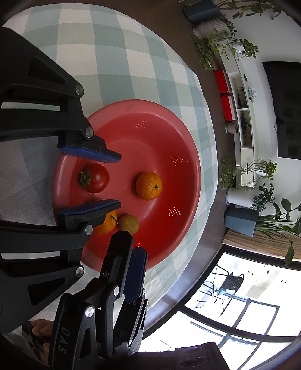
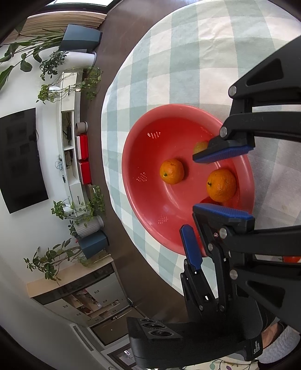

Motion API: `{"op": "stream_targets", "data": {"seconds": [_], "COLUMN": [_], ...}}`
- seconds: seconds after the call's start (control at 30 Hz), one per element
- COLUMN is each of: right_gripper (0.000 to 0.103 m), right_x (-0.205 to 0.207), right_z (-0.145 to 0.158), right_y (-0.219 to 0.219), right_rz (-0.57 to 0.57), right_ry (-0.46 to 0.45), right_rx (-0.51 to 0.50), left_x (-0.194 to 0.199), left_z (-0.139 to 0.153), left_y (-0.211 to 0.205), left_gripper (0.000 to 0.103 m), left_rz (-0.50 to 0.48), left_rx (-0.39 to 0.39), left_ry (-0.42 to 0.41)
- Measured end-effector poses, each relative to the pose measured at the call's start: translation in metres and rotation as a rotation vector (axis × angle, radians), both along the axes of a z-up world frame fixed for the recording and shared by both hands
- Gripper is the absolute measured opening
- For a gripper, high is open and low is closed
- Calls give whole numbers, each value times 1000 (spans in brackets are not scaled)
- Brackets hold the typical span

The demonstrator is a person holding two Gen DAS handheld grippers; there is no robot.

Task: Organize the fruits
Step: 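Open both tools to drop the tomato and orange into the red bowl, then move both tools back from the bowl toward the remaining oranges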

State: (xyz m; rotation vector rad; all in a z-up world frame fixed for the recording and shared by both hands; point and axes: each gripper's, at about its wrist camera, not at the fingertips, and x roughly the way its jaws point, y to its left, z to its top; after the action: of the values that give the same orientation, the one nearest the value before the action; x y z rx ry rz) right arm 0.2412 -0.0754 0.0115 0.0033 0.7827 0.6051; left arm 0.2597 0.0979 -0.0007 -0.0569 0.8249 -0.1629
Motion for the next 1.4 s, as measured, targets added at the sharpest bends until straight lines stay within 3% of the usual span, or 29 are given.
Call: {"op": "stream_targets", "data": {"seconds": [0.43,0.57,0.97,1.2,1.4], "right_gripper": [40,40,41,41,42], "right_x": [-27,-40,-97,-130,-143], "right_z": [17,22,8,-3,-12], "right_y": [-7,-12,-24,-25,-34], "right_rz": [6,1,0,3,-7], "right_ry": [-56,-69,-67,-76,-58], "right_rx": [4,11,-8,-45,-39], "left_x": [-25,-44,-125,-175,-201], "left_z": [15,20,13,7,4], "left_y": [9,14,4,-13,-37], "left_gripper": [32,38,38,38,38], "left_rz": [32,47,43,-2,-107], "left_rx": [-7,-35,-30,-34,-36], "left_ry": [-27,-35,-27,-16,-14]}}
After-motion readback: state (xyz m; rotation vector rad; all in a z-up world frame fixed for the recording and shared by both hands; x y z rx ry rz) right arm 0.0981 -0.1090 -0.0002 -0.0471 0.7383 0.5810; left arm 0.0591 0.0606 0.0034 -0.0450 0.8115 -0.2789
